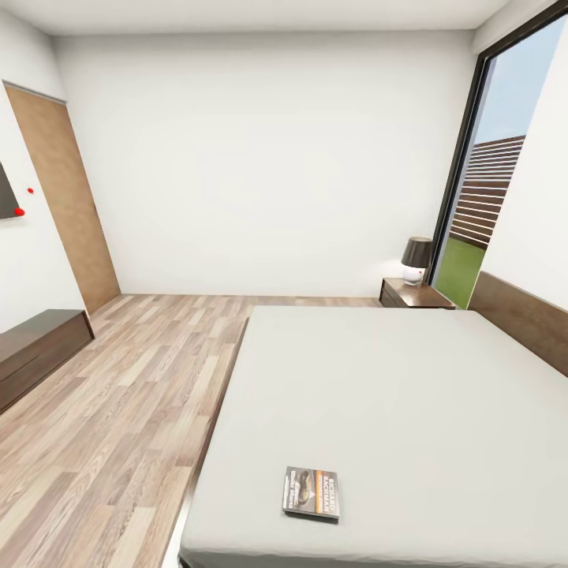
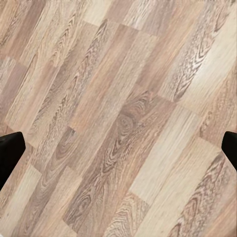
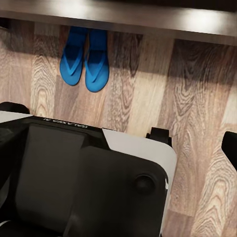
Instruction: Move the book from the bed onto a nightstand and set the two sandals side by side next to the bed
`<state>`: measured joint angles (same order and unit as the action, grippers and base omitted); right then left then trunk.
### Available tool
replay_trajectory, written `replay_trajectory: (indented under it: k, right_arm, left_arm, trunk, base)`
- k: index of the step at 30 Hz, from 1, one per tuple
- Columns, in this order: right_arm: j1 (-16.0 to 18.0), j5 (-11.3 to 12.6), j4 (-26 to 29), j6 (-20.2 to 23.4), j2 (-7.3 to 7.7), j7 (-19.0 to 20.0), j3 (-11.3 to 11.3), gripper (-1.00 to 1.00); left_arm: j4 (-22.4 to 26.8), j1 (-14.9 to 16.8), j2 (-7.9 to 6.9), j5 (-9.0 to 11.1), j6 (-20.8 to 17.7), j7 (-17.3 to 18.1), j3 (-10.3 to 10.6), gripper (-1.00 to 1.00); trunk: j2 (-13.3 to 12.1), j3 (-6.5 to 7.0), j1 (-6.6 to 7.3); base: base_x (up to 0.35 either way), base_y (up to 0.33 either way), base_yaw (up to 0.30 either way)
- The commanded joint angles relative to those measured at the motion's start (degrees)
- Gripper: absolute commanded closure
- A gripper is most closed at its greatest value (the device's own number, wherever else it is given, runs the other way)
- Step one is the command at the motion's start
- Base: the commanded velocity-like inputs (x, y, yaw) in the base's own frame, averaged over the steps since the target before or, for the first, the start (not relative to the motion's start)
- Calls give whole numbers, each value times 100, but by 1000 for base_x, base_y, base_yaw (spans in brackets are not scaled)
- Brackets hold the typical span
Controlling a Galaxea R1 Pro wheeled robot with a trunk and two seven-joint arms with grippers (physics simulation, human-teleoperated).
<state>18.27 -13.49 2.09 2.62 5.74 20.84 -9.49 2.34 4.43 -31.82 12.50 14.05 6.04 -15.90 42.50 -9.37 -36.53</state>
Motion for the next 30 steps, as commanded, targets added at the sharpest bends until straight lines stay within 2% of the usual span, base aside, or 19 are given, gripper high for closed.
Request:
replay_trajectory:
  k: [1, 4, 10, 12, 13, 17, 18, 21, 23, 26, 27, 30]
  right_arm:
    - [2, -48, 11, 28, 2, 25, -50, -100]
    - [2, -48, 9, 28, 0, 25, -48, -100]
    - [2, -48, 9, 28, 1, 25, -50, -100]
    - [2, -48, 10, 28, 3, 25, -51, -100]
    - [2, -48, 10, 28, 3, 25, -51, -100]
    - [2, -48, 10, 28, 4, 25, -52, -100]
    - [2, -48, 10, 28, 4, 25, -52, -100]
    - [2, -48, 10, 28, 5, 25, -53, -100]
    - [2, -48, 11, 28, 5, 25, -53, -100]
    - [2, -48, 11, 28, 5, 25, -53, -100]
    - [2, -48, 11, 28, 5, 25, -53, -100]
    - [2, -48, 11, 28, 6, 24, -53, -100]
  left_arm:
    - [-9, 4, -12, 64, 26, 46, -12, -100]
    - [-11, -2, -45, 68, 91, 43, -14, -100]
    - [-13, 2, -235, 131, 252, -57, -19, -100]
    - [-14, 8, -336, 242, 274, -178, -22, -100]
    - [-14, 8, -336, 242, 274, -178, -22, -100]
    - [-14, 23, -594, 659, 283, -406, -20, -100]
    - [-14, 23, -594, 659, 283, -406, -20, -100]
    - [-10, 37, -825, 951, 260, -496, -19, -100]
    - [-10, 49, -1010, 1076, 226, -532, -19, -100]
    - [-6, 64, -1289, 1190, 138, -563, -20, -100]
    - [-6, 64, -1289, 1190, 138, -563, -20, -100]
    - [67, 74, -1567, 1253, -19, -579, -30, -100]
  trunk:
    - [7, -9, -1]
    - [7, -9, -1]
    - [7, -9, -1]
    - [7, -9, -1]
    - [7, -9, -1]
    - [7, -9, -1]
    - [7, -9, -1]
    - [7, -9, -1]
    - [7, -9, -1]
    - [7, -9, -1]
    - [7, -9, -1]
    - [7, -9, -1]
  base:
    - [0, 0, 0]
    - [0, 0, 0]
    - [0, 0, 0]
    - [0, 0, 0]
    - [0, 0, 0]
    - [0, 0, 0]
    - [0, 0, 0]
    - [0, 0, 0]
    - [0, 0, 0]
    - [0, 0, 0]
    - [0, 0, 0]
    - [0, 0, 0]
